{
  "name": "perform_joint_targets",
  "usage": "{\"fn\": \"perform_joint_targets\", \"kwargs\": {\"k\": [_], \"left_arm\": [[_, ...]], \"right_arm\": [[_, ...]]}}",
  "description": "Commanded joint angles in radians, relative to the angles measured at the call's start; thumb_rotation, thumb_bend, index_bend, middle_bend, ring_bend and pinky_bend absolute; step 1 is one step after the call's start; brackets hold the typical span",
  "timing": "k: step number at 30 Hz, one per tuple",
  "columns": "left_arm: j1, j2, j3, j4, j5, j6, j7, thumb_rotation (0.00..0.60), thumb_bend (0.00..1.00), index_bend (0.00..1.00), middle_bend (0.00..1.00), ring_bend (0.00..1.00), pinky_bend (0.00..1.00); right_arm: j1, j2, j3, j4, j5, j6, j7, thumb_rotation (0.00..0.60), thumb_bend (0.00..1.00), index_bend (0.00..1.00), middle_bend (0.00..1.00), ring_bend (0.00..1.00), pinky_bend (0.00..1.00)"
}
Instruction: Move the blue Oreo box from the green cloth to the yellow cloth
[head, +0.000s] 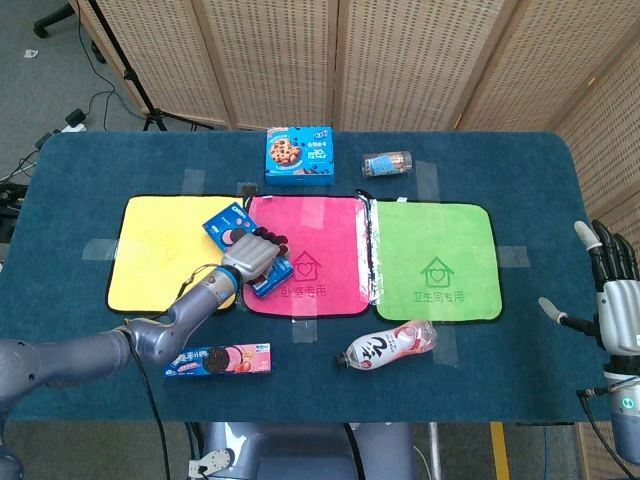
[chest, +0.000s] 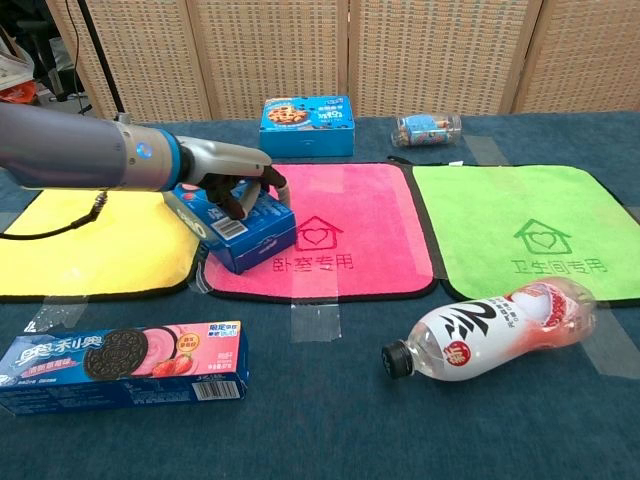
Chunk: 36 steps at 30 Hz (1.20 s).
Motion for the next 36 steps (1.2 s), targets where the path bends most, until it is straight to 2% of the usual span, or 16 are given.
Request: {"fn": "perform_joint_targets", "kwargs": {"k": [1, 14, 23, 34, 36], "left_arm": [[0.044, 0.047, 0.022, -0.035, 0.065, -0.004, -0.050, 0.600, 1.00, 0.32, 0.18, 0.14, 0.20], [0.174, 0.149, 0.057, -0.058, 0.280, 0.017, -0.207, 0.600, 1.00, 0.31, 0.18, 0.14, 0.20], [0.233, 0.175, 0.069, -0.003, 0.347, 0.011, -0.292, 0.600, 1.00, 0.31, 0.18, 0.14, 0.20], [0.291, 0.213, 0.049, 0.029, 0.430, 0.055, -0.393, 0.600, 1.00, 0.31, 0.18, 0.14, 0.20], [0.302, 0.217, 0.040, 0.027, 0.451, 0.079, -0.417, 0.600, 1.00, 0.30, 0.12, 0.08, 0.18]], "right_arm": [[0.000, 0.000, 0.000, -0.001, 0.000, -0.002, -0.002, 0.600, 0.00, 0.00, 0.00, 0.00, 0.00], [0.001, -0.002, 0.001, -0.009, -0.002, -0.012, -0.010, 0.600, 0.00, 0.00, 0.00, 0.00, 0.00], [0.000, -0.002, 0.000, -0.016, -0.008, -0.011, -0.020, 0.600, 0.00, 0.00, 0.00, 0.00, 0.00], [0.001, -0.003, -0.002, -0.024, -0.015, -0.011, -0.029, 0.600, 0.00, 0.00, 0.00, 0.00, 0.00], [0.001, -0.003, -0.002, -0.026, -0.016, -0.011, -0.029, 0.600, 0.00, 0.00, 0.00, 0.00, 0.00]]}}
